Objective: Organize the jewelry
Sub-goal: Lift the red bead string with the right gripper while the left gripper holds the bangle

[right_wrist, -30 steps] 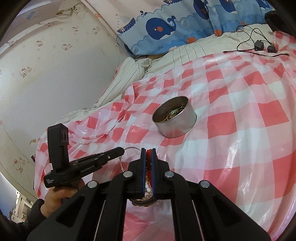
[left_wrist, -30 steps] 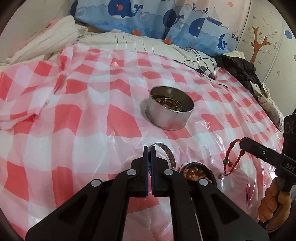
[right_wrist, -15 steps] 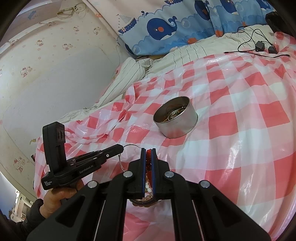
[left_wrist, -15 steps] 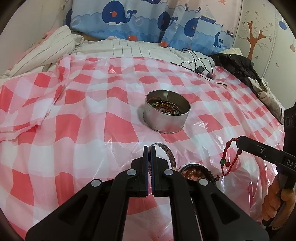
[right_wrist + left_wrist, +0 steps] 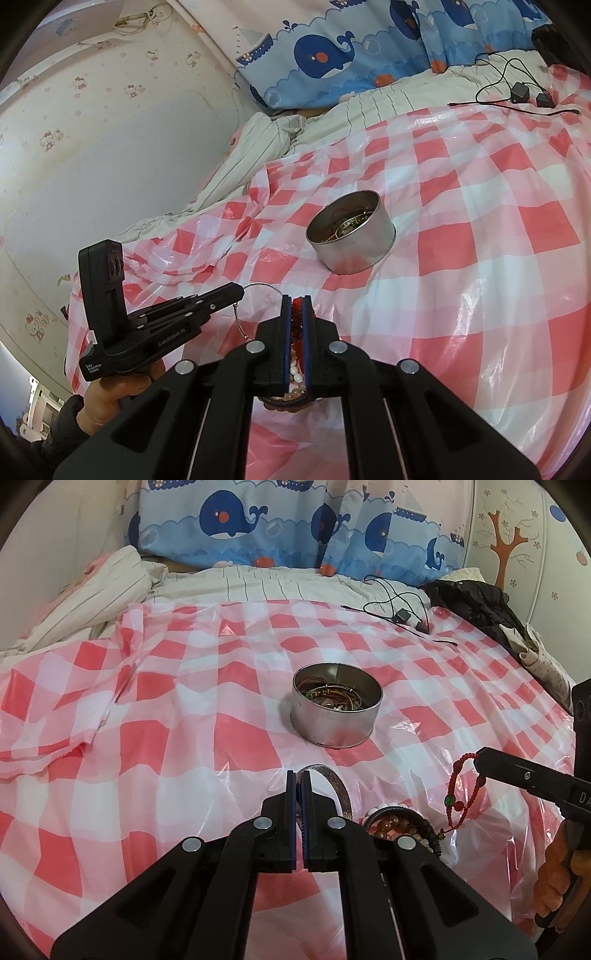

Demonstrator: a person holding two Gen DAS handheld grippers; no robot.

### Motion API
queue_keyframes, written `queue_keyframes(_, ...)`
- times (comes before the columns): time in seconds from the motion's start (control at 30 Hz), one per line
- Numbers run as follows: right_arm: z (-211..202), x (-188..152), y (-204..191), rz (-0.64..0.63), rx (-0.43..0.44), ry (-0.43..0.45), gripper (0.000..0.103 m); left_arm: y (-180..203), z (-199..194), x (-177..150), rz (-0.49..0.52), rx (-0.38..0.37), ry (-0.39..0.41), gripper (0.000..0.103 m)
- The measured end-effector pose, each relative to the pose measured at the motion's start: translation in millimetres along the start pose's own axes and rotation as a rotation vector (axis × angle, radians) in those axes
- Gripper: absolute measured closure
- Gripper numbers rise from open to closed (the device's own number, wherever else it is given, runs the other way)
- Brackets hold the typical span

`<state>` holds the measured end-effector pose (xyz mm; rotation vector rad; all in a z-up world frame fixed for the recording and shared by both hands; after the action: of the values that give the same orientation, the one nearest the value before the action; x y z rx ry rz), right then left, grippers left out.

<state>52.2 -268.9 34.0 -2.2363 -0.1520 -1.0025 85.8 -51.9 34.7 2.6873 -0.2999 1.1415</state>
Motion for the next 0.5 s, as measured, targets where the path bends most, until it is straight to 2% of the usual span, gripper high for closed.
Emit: queue_keyframes(0.5,-4.2,2.1,-1.8,-0.004,0.002,0.017,0.097,1.1,-6.8,5.8,0.019,0.014,0.038,0.101)
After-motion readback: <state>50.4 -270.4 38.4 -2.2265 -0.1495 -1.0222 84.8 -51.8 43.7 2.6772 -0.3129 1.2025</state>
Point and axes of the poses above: each gripper's, at about its wrist camera, not at the fingertips, and z roughly the way its jaws point, y to its right, x to its top, the point moved 3 cm from there along z, roughly the way its jaws point, and after that the axes turned 1 degree about -z, right-handed, at the moved point
